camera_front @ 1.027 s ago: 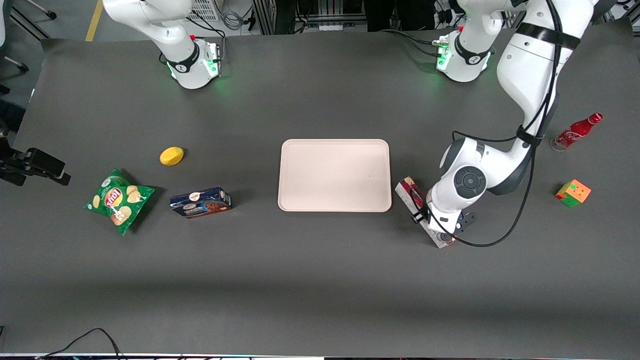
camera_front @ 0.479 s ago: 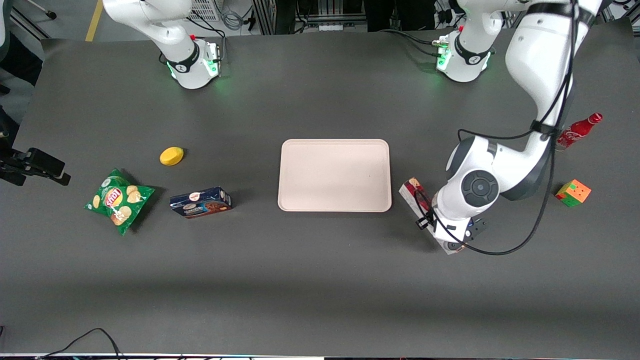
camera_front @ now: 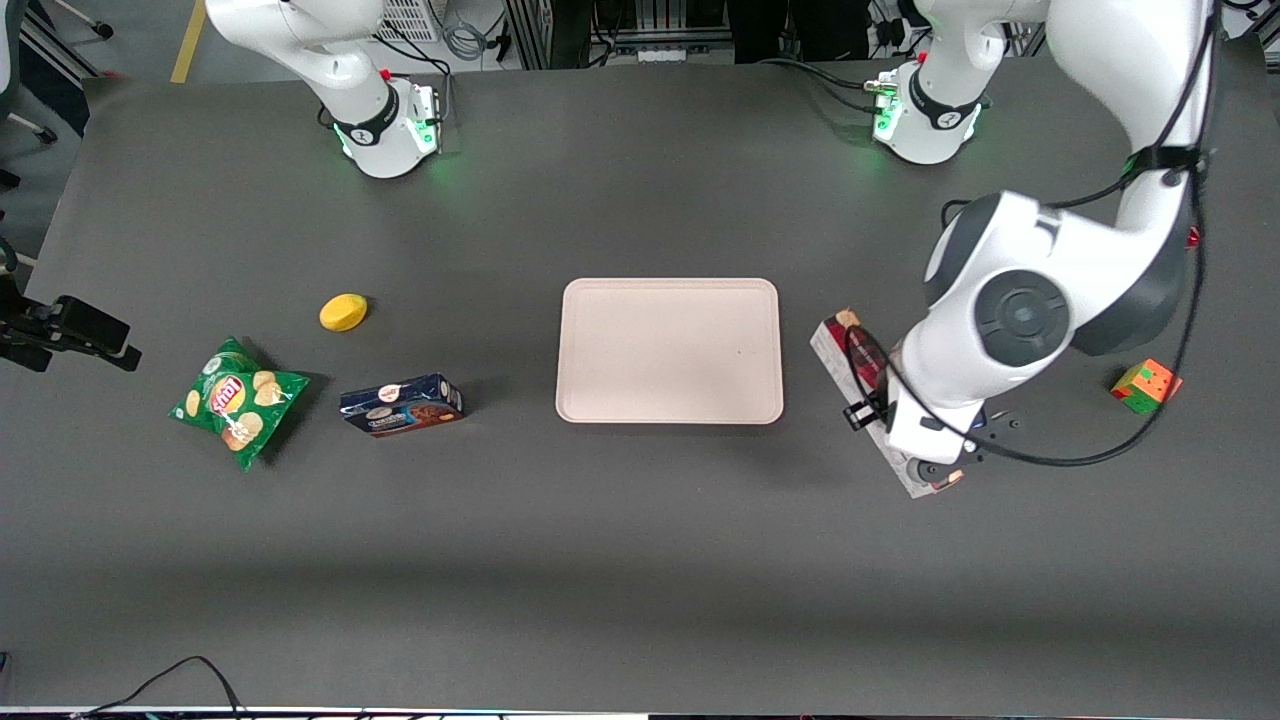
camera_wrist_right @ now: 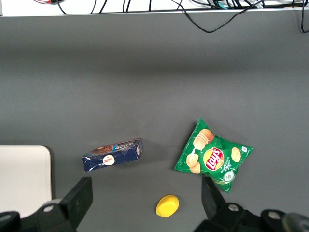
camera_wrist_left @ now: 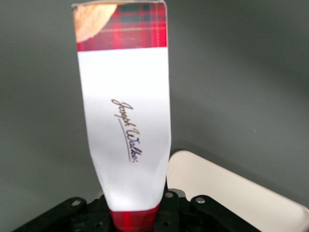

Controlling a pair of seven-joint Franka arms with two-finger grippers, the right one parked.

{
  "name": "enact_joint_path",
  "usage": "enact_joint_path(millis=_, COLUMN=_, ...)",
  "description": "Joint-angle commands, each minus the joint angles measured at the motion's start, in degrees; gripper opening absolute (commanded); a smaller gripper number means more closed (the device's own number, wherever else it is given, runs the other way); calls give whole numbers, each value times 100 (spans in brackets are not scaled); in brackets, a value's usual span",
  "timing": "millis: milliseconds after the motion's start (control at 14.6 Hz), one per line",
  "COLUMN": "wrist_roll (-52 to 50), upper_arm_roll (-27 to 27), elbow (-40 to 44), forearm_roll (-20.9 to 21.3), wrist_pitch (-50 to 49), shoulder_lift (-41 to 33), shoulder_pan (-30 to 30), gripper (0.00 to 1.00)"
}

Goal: Place red cookie box on tray
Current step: 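Carry the upright cookie box with the left gripper onto the tray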

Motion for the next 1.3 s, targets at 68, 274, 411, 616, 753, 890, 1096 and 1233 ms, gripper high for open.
enact_joint_path(millis=68, wrist_roll=734, upper_arm_roll=-109, elbow=197, forearm_roll=-277, wrist_pitch=-387, shoulder_lift=-132, shoulder_pan=-24, gripper=25)
enact_joint_path(millis=274, wrist_roll=1096, upper_arm_roll=-663, elbow=-162, forearm_roll=-242, wrist_pitch=-284, shoulder_lift=-71, shoulder_pan=-67, gripper=26)
enact_joint_path(millis=411, wrist_roll=1035, upper_arm_roll=-971, elbow=-513, forearm_roll=-198, wrist_pitch=24, shoulder_lift=-71, shoulder_pan=-85, gripper=26)
enact_joint_path(millis=616, wrist_roll=1009, upper_arm_roll=-1243, elbow=-1198, forearm_roll=170, wrist_pitch=646, shoulder_lift=-132, shoulder_pan=-111, gripper=27)
enact_joint_path(millis=753, wrist_roll=502, upper_arm_roll=-1358, elbow=-1874, forearm_roll=329, wrist_pitch=1523, shoulder_lift=-158, shoulder_pan=-129, gripper=27)
enact_joint_path(millis=890, wrist_roll=87, upper_arm_roll=-1525, elbow=-2455, forearm_roll=985, wrist_pitch=2299, shoulder_lift=-159, shoulder_pan=-129, gripper=27)
enact_joint_path(millis=1096, wrist_roll=-134, upper_arm_roll=-1534, elbow=-2808, forearm_roll=1331, wrist_pitch=2748, shoulder_lift=-71, shoulder_pan=-138, gripper=27)
enact_joint_path(millis=1233, wrist_roll=-230, upper_arm_roll=-1534, elbow=-3072, forearm_roll=1621, wrist_pitch=3082, shoulder_lift=-18, shoulder_pan=-129, gripper=27)
